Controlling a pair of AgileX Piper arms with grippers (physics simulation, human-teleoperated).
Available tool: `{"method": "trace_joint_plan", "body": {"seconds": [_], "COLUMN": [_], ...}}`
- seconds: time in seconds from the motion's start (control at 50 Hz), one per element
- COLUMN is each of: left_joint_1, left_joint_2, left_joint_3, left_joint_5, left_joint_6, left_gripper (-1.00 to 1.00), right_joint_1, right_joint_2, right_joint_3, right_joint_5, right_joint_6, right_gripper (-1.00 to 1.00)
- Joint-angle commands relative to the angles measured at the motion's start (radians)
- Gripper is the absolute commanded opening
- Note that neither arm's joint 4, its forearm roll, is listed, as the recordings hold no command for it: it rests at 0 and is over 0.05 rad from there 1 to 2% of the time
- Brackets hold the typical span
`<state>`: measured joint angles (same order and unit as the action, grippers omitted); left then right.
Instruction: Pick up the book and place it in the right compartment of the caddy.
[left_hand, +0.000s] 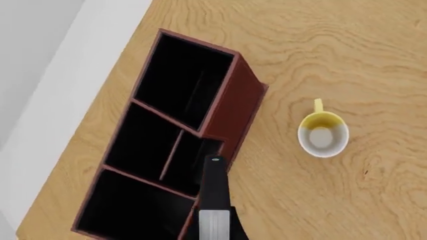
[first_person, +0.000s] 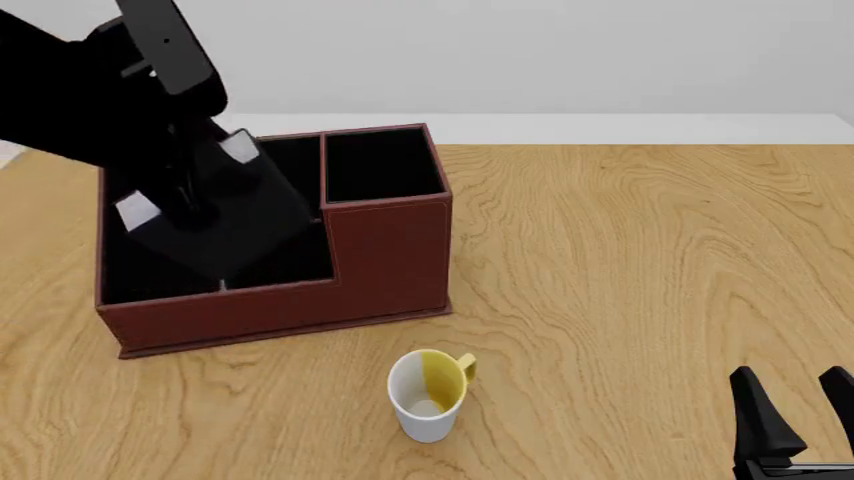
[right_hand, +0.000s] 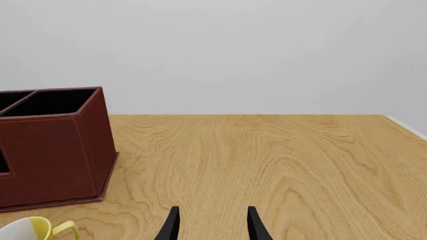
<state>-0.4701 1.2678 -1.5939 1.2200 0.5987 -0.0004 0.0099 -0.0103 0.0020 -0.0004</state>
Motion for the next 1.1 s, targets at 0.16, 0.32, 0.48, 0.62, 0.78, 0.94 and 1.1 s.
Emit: {"method": "trace_joint_plan", "body": {"seconds": [0.16, 0.32, 0.48, 0.62, 0.78, 0.94, 1.1], "left_joint_1": [0.016, 0.046, 0.026, 0.014, -0.017, -0.036, -0.037], "left_joint_2": [0.037, 0.076, 0.121, 0.171, 0.232, 0.297, 0.365], "left_joint_3": [-0.204, -0.289, -0.357, -0.400, -0.460, -0.515, -0.570], "left_joint_5": [0.000, 0.000, -0.001, 0.000, 0.000, 0.000, 0.000], "left_joint_6": [-0.074, -0.050, -0.073, -0.086, -0.104, -0.117, -0.125], "left_gripper": [-1.00, -1.00, -1.00, -1.00, -1.00, -1.00, -1.00], "right_joint_1": [0.000, 0.000, 0.000, 0.000, 0.000, 0.000, 0.000], "right_joint_2": [0.000, 0.000, 0.000, 0.000, 0.000, 0.000, 0.000], "right_joint_3": [0.000, 0.000, 0.000, 0.000, 0.000, 0.000, 0.000], "right_joint_5": [0.000, 0.000, 0.000, 0.000, 0.000, 0.000, 0.000], "right_joint_6": [0.000, 0.000, 0.000, 0.000, 0.000, 0.000, 0.000], "right_gripper": [1.00, 1.00, 1.00, 1.00, 1.00, 1.00, 1.00]}}
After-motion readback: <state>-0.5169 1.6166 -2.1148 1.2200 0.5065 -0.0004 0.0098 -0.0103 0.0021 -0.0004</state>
